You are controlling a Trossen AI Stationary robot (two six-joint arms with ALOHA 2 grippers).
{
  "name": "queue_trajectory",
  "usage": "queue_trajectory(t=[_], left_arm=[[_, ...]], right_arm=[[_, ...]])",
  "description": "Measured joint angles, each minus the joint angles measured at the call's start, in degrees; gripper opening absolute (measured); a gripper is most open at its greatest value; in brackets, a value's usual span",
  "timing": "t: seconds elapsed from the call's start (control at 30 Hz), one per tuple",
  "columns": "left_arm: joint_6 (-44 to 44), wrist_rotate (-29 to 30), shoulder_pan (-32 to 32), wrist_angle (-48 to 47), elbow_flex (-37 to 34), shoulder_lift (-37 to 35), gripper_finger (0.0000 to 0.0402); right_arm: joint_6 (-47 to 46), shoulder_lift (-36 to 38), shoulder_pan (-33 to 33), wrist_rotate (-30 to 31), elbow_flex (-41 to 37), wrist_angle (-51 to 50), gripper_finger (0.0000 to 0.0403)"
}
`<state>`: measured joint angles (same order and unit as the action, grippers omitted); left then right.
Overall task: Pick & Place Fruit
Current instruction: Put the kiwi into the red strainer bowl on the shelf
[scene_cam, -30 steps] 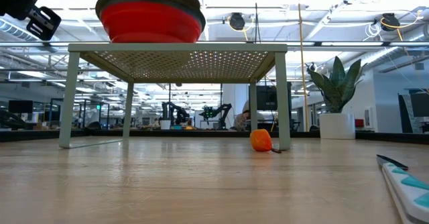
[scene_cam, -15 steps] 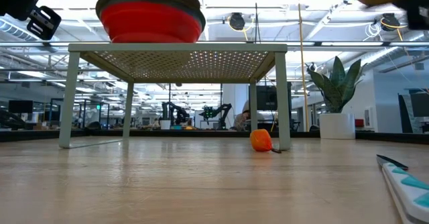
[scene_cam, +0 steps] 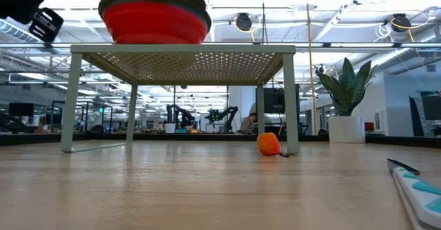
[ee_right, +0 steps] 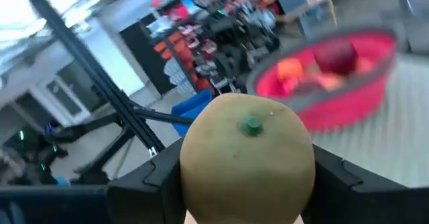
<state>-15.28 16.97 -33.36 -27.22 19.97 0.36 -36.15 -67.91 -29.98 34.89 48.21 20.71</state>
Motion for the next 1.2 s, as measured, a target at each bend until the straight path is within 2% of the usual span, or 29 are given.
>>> queue_trajectory(t=[0.13,0.47,0.77,1.0,1.2], left_arm=[[0.14,2.39,-0.01,-0.13,0.0,0.0,0.0019],[-0.11,6.51,0.0,-0.51,0.0,0.0,0.0019],[-3.52,9.46,0.01,-2.85,0.01,0.01,0.0019],[-4.78,10.15,0.01,-3.18,0.0,0.01,0.0019],[-4.76,10.16,-0.01,-3.54,0.0,0.02,0.0019]], right_arm=[[14.67,-0.01,3.7,-4.87,0.0,4.51,0.0198],[45.08,0.01,10.09,-10.8,0.0,10.19,0.0198],[71.57,-0.01,12.42,-11.42,0.0,17.36,0.0199],[80.12,-0.01,12.73,-11.42,0.0,19.39,0.0199],[78.91,-0.01,12.73,-11.41,0.0,19.38,0.0199]])
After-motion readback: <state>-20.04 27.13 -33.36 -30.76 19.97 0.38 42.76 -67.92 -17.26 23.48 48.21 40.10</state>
